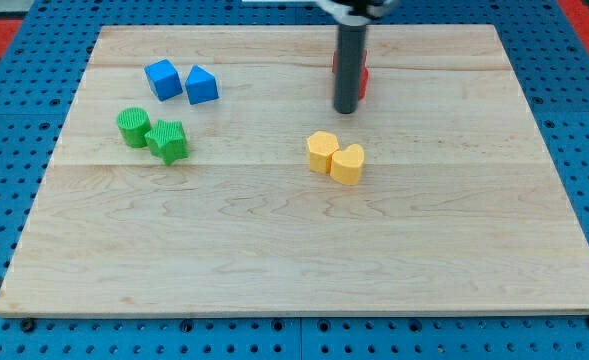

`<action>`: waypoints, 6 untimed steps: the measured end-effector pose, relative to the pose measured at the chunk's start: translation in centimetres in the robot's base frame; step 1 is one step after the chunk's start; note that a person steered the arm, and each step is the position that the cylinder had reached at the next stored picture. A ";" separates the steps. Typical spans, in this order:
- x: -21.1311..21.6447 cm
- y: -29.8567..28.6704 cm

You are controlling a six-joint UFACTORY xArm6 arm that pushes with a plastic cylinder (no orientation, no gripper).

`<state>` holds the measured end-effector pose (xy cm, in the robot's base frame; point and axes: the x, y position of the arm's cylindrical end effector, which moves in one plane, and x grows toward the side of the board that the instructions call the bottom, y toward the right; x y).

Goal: Slide the red circle left a bit

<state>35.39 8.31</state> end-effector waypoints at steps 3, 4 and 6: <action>-4.3 3.6; -4.3 3.5; -4.3 1.6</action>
